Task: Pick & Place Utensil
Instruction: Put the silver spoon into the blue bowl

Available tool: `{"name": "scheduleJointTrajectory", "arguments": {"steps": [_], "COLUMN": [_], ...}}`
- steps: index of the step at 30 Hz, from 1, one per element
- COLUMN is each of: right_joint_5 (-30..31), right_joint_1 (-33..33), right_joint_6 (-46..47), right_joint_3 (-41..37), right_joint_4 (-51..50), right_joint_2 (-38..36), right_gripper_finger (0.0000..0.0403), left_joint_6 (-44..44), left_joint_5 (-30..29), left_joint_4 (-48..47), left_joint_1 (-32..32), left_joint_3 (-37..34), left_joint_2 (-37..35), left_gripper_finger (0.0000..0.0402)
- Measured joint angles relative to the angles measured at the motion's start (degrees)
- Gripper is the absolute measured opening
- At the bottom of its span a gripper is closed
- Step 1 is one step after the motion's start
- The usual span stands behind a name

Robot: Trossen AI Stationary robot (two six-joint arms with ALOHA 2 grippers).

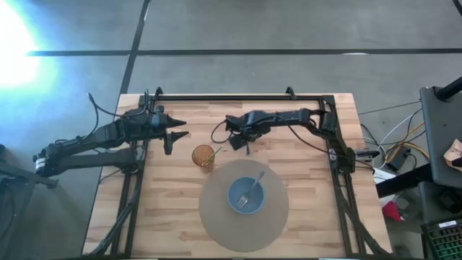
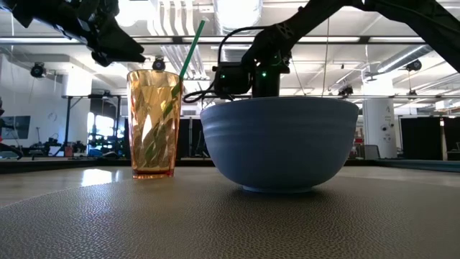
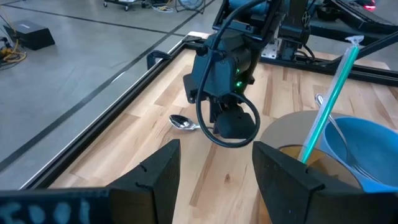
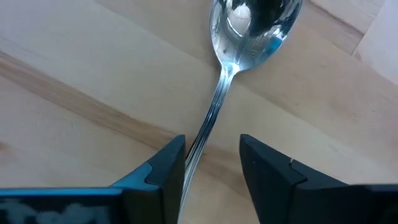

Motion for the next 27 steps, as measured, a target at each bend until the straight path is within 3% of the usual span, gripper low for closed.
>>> {"name": "scheduleJointTrajectory", "arguments": {"steps": [23, 27], "right_joint_5": [1.3, 1.6], "right_joint_1": [-1.3, -1.2], "right_joint_6": [-2.9, -4.3], "right_joint_3": [-2.6, -2.6], "right_joint_4": [0.1, 0.0], "right_joint_2": [-0.2, -0.3], "right_gripper_finger": [0.0018, 0.0015], "left_joint_6": [0.0, 0.0], "left_joint_5": [0.0, 0.0], "left_joint_4": [-1.6, -2.5], "left_joint_1": [0.0, 0.0], "left_joint_3": [0.0, 0.0], "left_joint_2": [0.0, 0.0], "left_gripper_finger": [0.0193, 0.0193]}}
